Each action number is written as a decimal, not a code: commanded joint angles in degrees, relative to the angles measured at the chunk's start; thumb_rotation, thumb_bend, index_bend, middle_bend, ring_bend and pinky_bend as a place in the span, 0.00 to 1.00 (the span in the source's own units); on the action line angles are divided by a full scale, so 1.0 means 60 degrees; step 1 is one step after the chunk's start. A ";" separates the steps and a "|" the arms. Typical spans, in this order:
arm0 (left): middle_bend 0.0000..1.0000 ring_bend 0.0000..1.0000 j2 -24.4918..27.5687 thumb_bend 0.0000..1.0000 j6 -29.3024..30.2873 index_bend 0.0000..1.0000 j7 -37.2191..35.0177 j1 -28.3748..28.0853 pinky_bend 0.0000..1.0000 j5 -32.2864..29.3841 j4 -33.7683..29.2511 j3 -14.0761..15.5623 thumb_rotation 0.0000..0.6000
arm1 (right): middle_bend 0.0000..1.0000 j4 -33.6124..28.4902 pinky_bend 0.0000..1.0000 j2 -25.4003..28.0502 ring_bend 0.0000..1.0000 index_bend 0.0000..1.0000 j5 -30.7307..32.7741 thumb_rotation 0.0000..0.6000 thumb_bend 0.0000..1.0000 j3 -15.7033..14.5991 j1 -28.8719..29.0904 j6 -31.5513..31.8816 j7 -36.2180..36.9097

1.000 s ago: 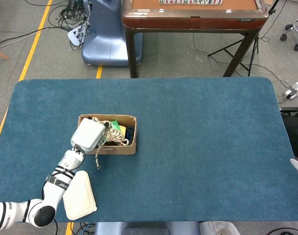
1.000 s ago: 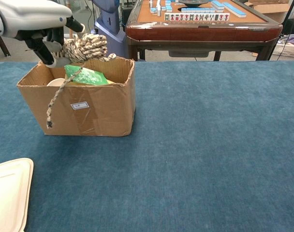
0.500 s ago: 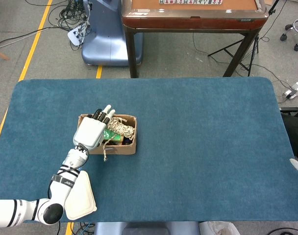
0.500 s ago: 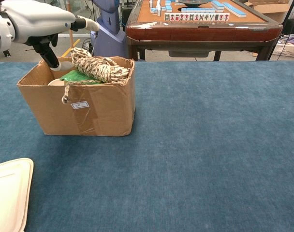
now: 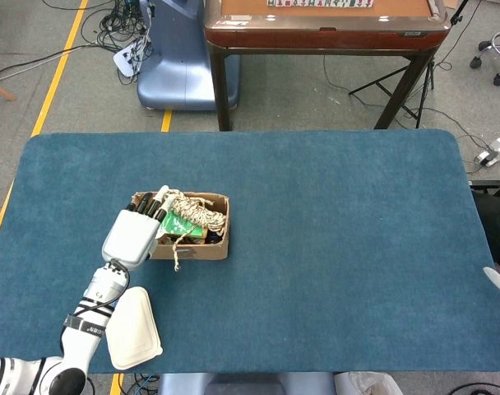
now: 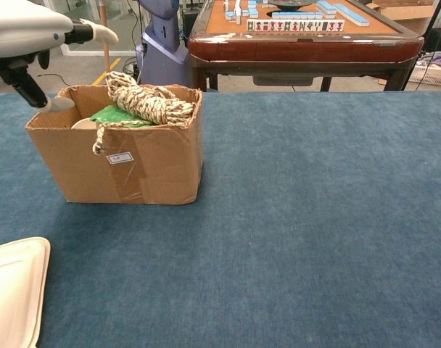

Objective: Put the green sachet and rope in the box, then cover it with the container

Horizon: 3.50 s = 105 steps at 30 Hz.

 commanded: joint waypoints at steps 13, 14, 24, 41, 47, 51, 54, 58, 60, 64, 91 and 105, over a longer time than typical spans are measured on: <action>0.00 0.10 0.2055 0.30 0.0588 0.01 -0.2061 0.2362 0.35 0.4100 -0.0242 0.1947 1.00 | 0.13 -0.0200 0.04 -0.0064 0.00 0.14 -0.0032 1.00 0.00 -0.0066 0.0185 -0.0308 -0.0525; 0.00 0.10 0.2102 0.30 0.0635 0.02 -0.2137 0.2520 0.35 0.4315 -0.0213 0.2037 1.00 | 0.13 -0.0211 0.04 -0.0067 0.00 0.14 -0.0044 1.00 0.00 -0.0076 0.0195 -0.0325 -0.0559; 0.00 0.10 0.2258 0.30 0.0711 0.15 -0.2970 0.3653 0.35 0.5929 0.0413 0.2680 1.00 | 0.13 -0.0253 0.04 -0.0050 0.00 0.14 -0.0009 1.00 0.00 -0.0094 0.0208 -0.0357 -0.0609; 0.00 0.10 0.1013 0.30 0.0094 0.28 -0.5327 0.4715 0.34 0.8267 0.3712 0.3333 1.00 | 0.13 -0.0270 0.04 -0.0077 0.00 0.14 0.0036 1.00 0.00 -0.0109 0.0281 -0.0484 -0.0719; 0.00 0.10 0.0602 0.29 -0.0138 0.30 -0.5690 0.4906 0.32 0.8546 0.4298 0.3336 1.00 | 0.13 -0.0296 0.04 -0.0089 0.00 0.14 0.0047 1.00 0.00 -0.0121 0.0321 -0.0563 -0.0813; 0.00 0.06 0.0474 0.21 -0.0359 0.31 -0.5692 0.4988 0.29 0.8610 0.4543 0.3334 1.00 | 0.13 -0.0305 0.04 -0.0097 0.00 0.14 0.0055 1.00 0.00 -0.0123 0.0333 -0.0581 -0.0855; 0.00 0.05 0.0349 0.15 -0.0508 0.31 -0.5652 0.5014 0.27 0.8677 0.4779 0.3289 1.00 | 0.13 -0.0314 0.04 -0.0105 0.00 0.14 0.0058 1.00 0.00 -0.0126 0.0345 -0.0601 -0.0887; 0.00 0.04 0.0050 0.11 -0.0516 0.32 -0.5639 0.5015 0.25 0.8949 0.5284 0.3174 1.00 | 0.13 -0.0338 0.04 -0.0117 0.00 0.14 0.0052 1.00 0.00 -0.0136 0.0379 -0.0659 -0.0972; 0.00 0.03 -0.0141 0.09 -0.0492 0.32 -0.5810 0.5019 0.25 0.9048 0.5565 0.3112 1.00 | 0.13 -0.0352 0.04 -0.0123 0.00 0.14 0.0052 1.00 0.00 -0.0142 0.0397 -0.0691 -0.1014; 0.00 0.03 -0.0399 0.05 -0.0483 0.31 -0.6354 0.5000 0.24 0.9118 0.5876 0.3021 1.00 | 0.13 -0.0368 0.04 -0.0122 0.00 0.14 0.0050 1.00 0.00 -0.0152 0.0414 -0.0726 -0.1052; 0.00 0.00 -0.0271 0.04 -0.1192 0.26 -0.5532 0.5025 0.22 0.9033 0.5876 0.2853 1.00 | 0.13 -0.0409 0.04 -0.0131 0.00 0.14 0.0040 1.00 0.00 -0.0187 0.0452 -0.0778 -0.1156; 0.00 0.00 -0.0573 0.02 -0.0980 0.26 -0.6025 0.5171 0.22 0.9105 0.6620 0.2790 1.00 | 0.13 -0.0439 0.04 -0.0135 0.00 0.14 0.0065 1.00 0.00 -0.0192 0.0474 -0.0822 -0.1206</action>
